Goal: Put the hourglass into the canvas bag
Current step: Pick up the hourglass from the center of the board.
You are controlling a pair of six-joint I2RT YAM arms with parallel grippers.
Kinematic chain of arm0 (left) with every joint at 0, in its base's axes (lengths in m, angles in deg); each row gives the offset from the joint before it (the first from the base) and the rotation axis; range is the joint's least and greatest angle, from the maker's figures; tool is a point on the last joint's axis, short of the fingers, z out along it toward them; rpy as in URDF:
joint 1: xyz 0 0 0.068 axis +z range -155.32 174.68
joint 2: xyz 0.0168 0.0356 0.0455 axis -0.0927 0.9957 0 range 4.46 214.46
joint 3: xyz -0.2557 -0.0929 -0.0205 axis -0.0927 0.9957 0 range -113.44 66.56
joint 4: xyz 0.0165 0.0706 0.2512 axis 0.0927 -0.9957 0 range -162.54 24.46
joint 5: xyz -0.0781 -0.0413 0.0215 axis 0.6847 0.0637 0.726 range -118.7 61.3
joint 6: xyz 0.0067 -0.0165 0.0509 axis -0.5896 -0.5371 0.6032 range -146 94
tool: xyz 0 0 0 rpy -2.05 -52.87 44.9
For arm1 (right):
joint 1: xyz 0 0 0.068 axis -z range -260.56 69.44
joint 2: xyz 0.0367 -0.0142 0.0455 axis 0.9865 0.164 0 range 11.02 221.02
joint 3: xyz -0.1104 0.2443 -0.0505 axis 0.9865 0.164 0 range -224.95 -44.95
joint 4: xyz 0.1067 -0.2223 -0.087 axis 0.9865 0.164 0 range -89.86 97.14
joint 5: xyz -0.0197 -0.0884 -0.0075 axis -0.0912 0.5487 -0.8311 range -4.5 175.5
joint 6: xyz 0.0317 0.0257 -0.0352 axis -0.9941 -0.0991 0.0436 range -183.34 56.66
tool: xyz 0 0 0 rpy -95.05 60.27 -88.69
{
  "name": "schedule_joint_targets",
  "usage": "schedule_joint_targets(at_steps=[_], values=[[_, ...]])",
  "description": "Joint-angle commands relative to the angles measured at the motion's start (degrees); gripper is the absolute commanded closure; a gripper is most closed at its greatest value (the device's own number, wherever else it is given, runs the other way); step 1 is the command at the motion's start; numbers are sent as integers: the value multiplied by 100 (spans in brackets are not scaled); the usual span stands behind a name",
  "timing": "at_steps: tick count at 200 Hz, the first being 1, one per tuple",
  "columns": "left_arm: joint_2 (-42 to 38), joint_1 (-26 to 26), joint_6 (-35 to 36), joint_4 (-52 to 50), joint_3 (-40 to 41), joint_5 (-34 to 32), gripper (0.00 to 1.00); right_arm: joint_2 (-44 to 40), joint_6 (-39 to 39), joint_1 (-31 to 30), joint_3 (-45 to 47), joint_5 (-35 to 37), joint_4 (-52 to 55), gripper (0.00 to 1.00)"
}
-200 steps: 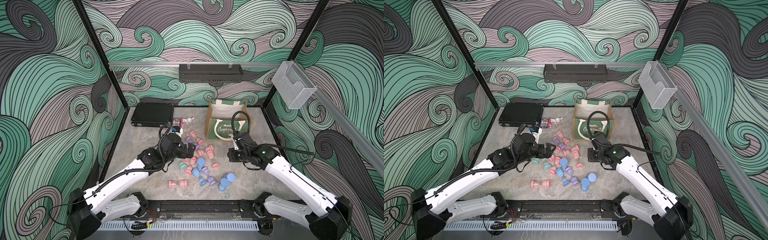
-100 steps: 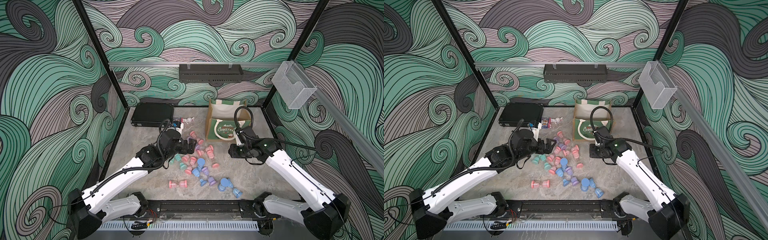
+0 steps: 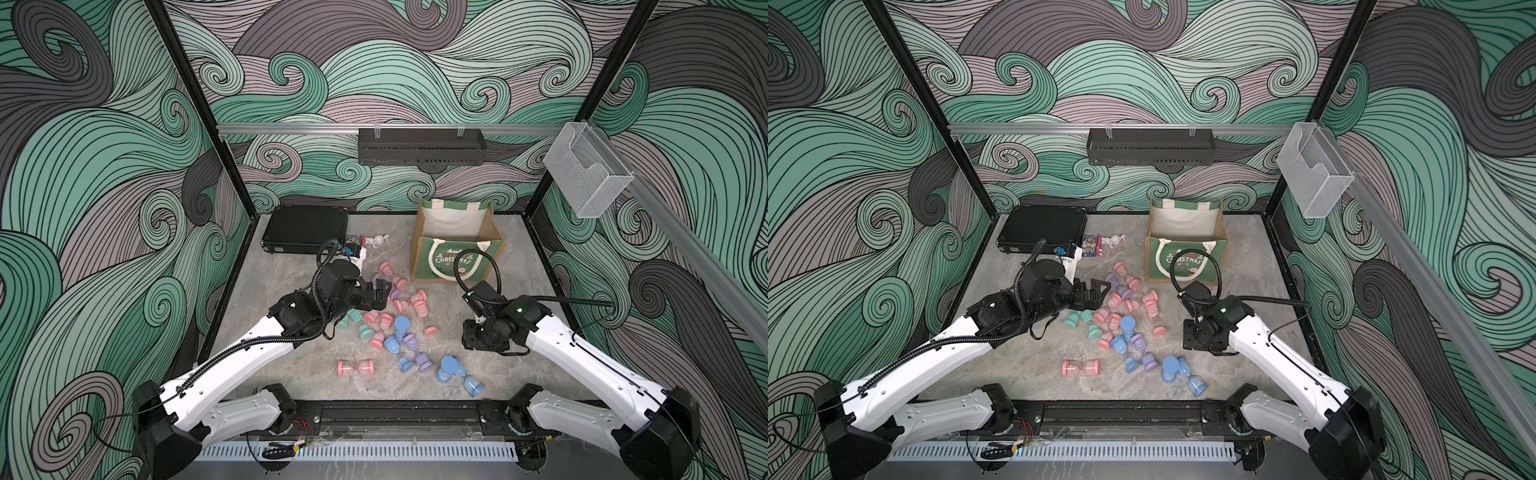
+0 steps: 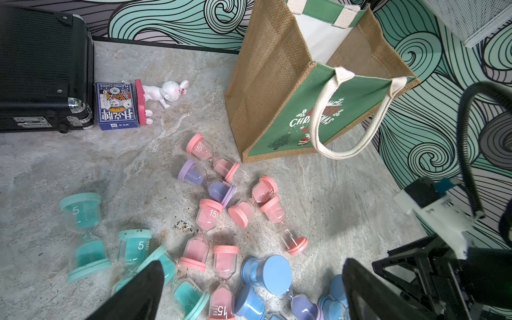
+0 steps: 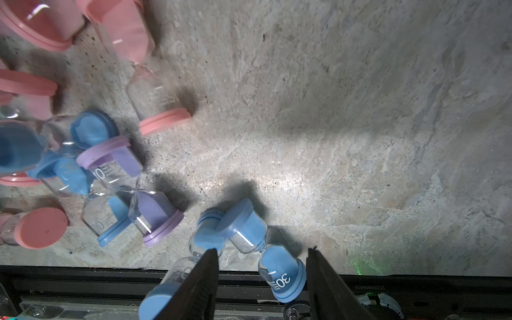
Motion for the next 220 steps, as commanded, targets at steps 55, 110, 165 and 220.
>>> schedule_joint_targets(at_steps=[55, 110, 165, 220], values=[[-479, 41, -108, -301, 406, -56, 1, -95, -725, -670, 935, -403, -618, 41], [-544, 41, -215, -301, 517, -175, 2, 58, -633, -821, 1148, -421, -977, 34], [-499, 42, -226, -312, 511, -210, 1, 311, -573, -845, 1369, -406, -1294, 30], [-441, 50, -230, -306, 482, -219, 1, 722, -486, -833, 1340, 18, -1410, 30]])
